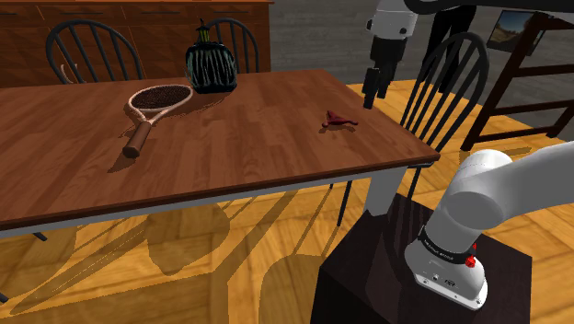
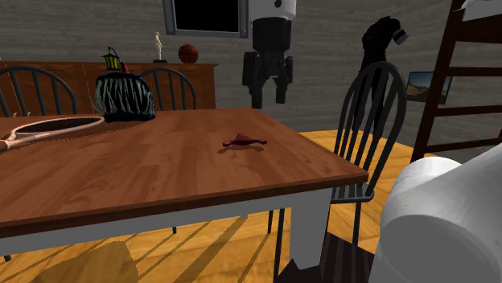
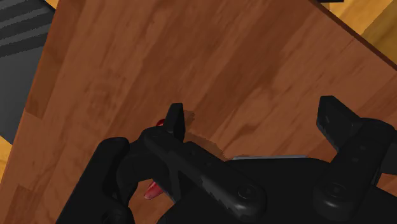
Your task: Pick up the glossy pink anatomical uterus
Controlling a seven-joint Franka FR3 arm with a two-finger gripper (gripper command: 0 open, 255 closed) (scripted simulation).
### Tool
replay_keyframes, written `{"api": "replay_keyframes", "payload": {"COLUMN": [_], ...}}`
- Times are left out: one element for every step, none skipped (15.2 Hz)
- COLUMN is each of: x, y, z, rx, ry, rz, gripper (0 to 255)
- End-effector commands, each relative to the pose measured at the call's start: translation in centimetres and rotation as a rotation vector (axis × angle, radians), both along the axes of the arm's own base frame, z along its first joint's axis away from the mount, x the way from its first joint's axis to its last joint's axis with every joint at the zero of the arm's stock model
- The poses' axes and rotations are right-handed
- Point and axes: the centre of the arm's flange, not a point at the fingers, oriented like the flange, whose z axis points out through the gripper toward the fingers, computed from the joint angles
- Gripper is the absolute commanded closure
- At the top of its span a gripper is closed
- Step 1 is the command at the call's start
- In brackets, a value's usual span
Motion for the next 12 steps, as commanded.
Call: {"api": "replay_keyframes", "payload": {"x": [0.0,1.3,2.5,3.8,5.0,6.2,7.4,8.6,9.7,10.8,11.9,12.9], "y": [0.0,-0.3,-0.7,-1.1,-1.6,-2.1,-2.7,-3.3,-3.9,-4.6,-5.4,-6.1], "z": [0.0,-0.5,-0.9,-1.4,-1.9,-2.4,-2.9,-3.4,-3.9,-4.4,-4.9,-5.5], "rx": [0.000,0.006,0.013,0.019,0.026,0.032,0.039,0.045,0.051,0.058,0.064,0.071], "ry": [0.000,0.004,0.008,0.012,0.016,0.020,0.024,0.029,0.033,0.037,0.041,0.045], "rz": [0.000,-0.041,-0.081,-0.122,-0.163,-0.203,-0.244,-0.285,-0.325,-0.366,-0.407,-0.447], "gripper": [0,0,0,0,0,0,0,0,0,0,0,0]}}
